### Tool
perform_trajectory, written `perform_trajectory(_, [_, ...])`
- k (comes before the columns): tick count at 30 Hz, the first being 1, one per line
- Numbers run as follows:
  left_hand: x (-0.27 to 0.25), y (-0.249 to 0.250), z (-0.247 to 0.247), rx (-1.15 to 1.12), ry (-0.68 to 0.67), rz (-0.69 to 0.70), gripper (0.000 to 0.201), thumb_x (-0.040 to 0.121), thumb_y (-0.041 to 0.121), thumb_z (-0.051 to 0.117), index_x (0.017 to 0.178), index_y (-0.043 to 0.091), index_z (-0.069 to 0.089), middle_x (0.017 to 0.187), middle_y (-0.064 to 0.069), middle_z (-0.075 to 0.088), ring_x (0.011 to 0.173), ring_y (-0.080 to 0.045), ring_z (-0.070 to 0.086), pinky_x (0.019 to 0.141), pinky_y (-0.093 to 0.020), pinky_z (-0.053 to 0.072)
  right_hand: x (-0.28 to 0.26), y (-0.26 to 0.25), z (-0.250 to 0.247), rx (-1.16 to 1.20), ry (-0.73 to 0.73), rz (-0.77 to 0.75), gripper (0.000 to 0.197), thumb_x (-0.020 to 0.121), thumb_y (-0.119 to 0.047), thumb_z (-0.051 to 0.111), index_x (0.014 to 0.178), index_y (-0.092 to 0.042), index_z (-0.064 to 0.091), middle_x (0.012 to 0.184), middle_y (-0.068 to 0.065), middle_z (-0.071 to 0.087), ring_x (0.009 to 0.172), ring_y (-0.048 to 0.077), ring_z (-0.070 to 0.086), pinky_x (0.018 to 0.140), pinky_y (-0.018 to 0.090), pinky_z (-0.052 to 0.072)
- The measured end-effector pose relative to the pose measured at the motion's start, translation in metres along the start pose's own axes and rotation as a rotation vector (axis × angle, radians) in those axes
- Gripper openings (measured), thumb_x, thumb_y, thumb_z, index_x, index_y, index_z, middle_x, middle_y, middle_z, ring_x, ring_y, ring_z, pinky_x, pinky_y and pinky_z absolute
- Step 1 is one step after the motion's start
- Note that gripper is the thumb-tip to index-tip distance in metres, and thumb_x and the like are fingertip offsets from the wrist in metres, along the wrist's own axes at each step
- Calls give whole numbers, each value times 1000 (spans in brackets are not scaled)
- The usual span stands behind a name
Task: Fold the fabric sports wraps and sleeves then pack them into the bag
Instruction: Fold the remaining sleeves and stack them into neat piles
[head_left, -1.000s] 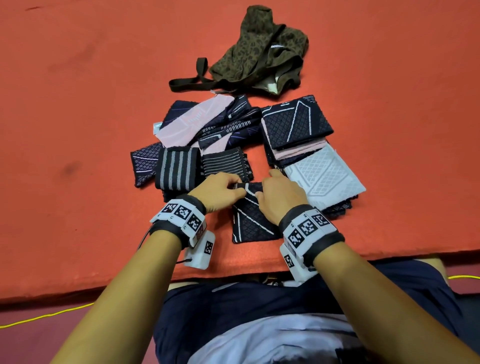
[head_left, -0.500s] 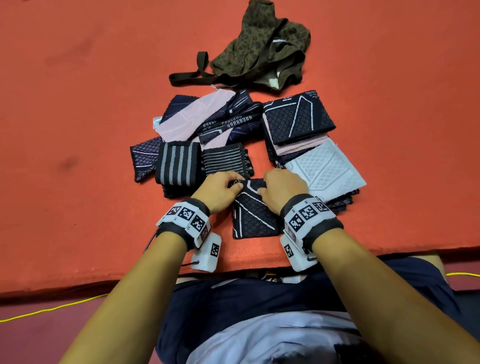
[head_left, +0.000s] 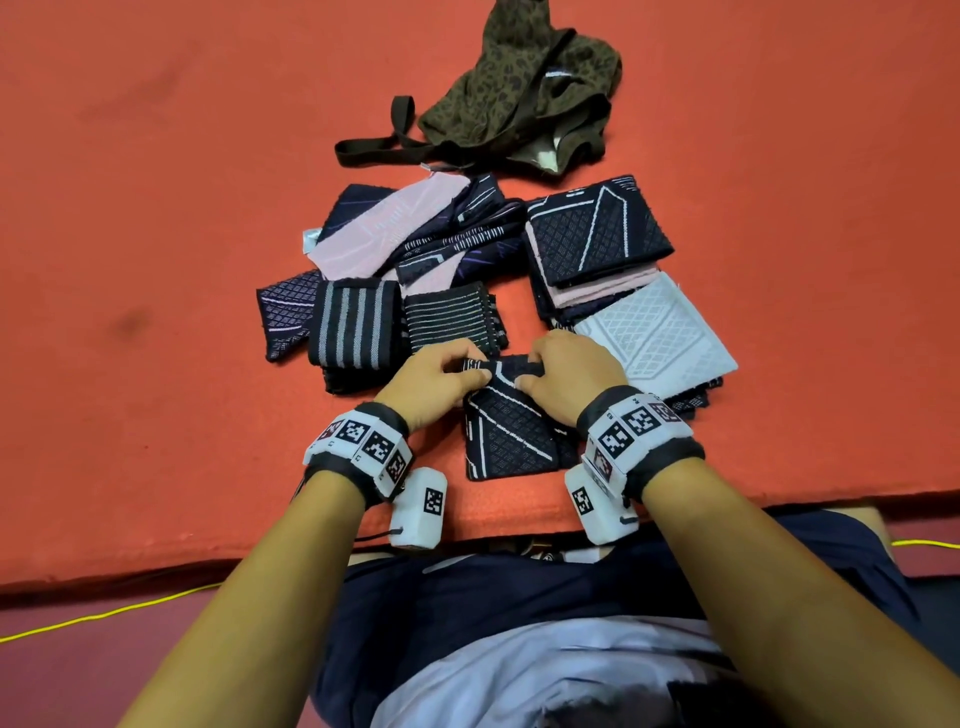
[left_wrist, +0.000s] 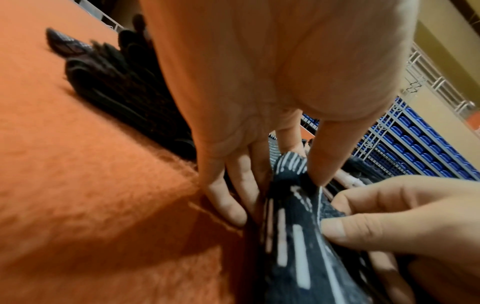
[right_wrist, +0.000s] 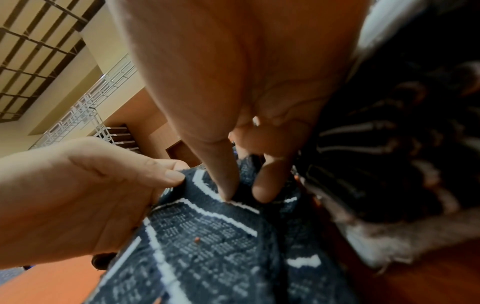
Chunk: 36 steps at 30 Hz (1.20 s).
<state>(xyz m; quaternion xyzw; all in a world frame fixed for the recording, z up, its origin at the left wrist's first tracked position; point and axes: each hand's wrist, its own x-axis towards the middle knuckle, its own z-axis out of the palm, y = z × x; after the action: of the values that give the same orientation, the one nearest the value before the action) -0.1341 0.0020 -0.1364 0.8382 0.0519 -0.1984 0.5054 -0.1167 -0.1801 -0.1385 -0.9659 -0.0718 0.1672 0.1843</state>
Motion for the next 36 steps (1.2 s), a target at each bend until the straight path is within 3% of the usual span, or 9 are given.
perform_trajectory(4, [0,2,-5,-49,-8,-5,14,84,20,69,71,24,65,87,-20,68,82,-26,63,87,-50,56,-3,-1,-3,26,-5,-16,24,94,-40,60,97,-16,61,110,6,62,100,27,61,73,30,40])
perform_trajectory(6, [0,1,-8,-41,8,-12,15,87,15,69,73,19,65,90,-25,68,83,-27,63,89,-52,55,-3,-1,-4,40,-8,-20,27,95,-40,59,102,-15,63,111,7,64,101,28,61,74,31,40])
perform_trajectory(10, [-2,0,-11,-3,30,6,11,91,10,69,86,1,66,93,-23,70,80,-23,62,78,-39,55,-1,0,-8,59,-10,-25,23,94,-42,60,99,-20,62,105,5,65,97,27,61,73,31,42])
perform_trajectory(13, [-2,-3,-13,25,53,20,10,89,13,72,86,5,69,88,-13,73,77,-15,64,74,-32,54,-3,0,-11,118,-21,-15,27,93,-43,61,81,-21,51,84,-2,60,88,25,64,72,32,48])
perform_trajectory(15, [0,-6,-14,54,71,36,12,87,17,75,84,7,68,85,-3,73,77,-13,66,77,-31,54,-4,1,-12,179,-26,-8,30,91,-42,63,77,-17,54,75,-1,63,79,24,66,74,35,54])
perform_trajectory(20, [1,-9,-15,108,82,66,23,78,30,77,72,17,59,81,-2,70,75,-17,64,77,-34,52,-10,2,-16,244,-11,-54,27,86,-38,73,86,-12,63,91,1,60,84,20,59,72,32,46])
perform_trajectory(24, [-3,-4,-8,0,-8,33,7,87,18,71,81,18,66,78,2,68,70,-9,62,65,-26,47,-12,4,-17,349,16,-75,23,85,-34,74,86,-14,63,92,0,62,87,17,58,72,30,43])
perform_trajectory(28, [0,-1,-8,-27,52,55,4,87,17,72,87,14,73,86,-3,75,82,-18,71,76,-34,56,-12,7,-21,446,26,-94,17,84,-31,75,84,-18,64,84,-8,61,77,8,53,62,19,35])
perform_trajectory(36, [3,5,-9,-128,130,127,11,82,24,78,83,16,71,88,-2,75,83,-17,71,83,-38,58,-10,8,-27,686,71,-75,13,82,-27,78,81,-19,67,74,-10,64,67,6,57,68,28,45])
